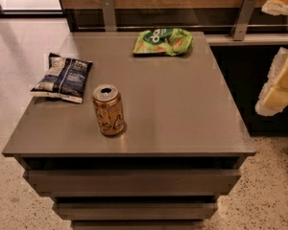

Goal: Move green rice chip bag near orange can

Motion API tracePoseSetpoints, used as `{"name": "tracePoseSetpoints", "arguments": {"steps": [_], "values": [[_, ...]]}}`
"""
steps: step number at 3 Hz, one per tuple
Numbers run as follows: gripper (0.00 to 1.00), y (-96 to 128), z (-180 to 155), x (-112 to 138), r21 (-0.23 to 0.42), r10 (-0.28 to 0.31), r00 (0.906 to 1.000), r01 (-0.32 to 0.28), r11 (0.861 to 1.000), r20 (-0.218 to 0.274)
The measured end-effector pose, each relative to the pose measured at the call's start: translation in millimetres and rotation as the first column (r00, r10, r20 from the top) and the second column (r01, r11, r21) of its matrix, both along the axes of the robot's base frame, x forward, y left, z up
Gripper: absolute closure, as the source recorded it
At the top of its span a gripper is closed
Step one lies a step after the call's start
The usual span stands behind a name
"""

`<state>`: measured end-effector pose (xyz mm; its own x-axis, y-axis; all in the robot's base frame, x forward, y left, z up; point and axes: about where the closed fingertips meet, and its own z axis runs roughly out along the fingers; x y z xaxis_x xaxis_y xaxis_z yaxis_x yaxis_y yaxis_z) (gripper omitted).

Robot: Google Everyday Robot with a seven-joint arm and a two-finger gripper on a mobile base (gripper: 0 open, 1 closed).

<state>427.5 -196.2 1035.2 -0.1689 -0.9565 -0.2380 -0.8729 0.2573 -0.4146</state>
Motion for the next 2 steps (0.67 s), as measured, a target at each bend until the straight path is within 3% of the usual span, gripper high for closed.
{"name": "tracePoseSetpoints", "arguments": {"steps": [1, 2], "values": [[0.00, 0, 0, 0, 0.000, 0.000, 1.0000, 0.000, 1.000, 0.000], [0.00, 9, 4, 25, 0.030, 0.047, 0.9985, -0.048, 0.998, 0.029]]}}
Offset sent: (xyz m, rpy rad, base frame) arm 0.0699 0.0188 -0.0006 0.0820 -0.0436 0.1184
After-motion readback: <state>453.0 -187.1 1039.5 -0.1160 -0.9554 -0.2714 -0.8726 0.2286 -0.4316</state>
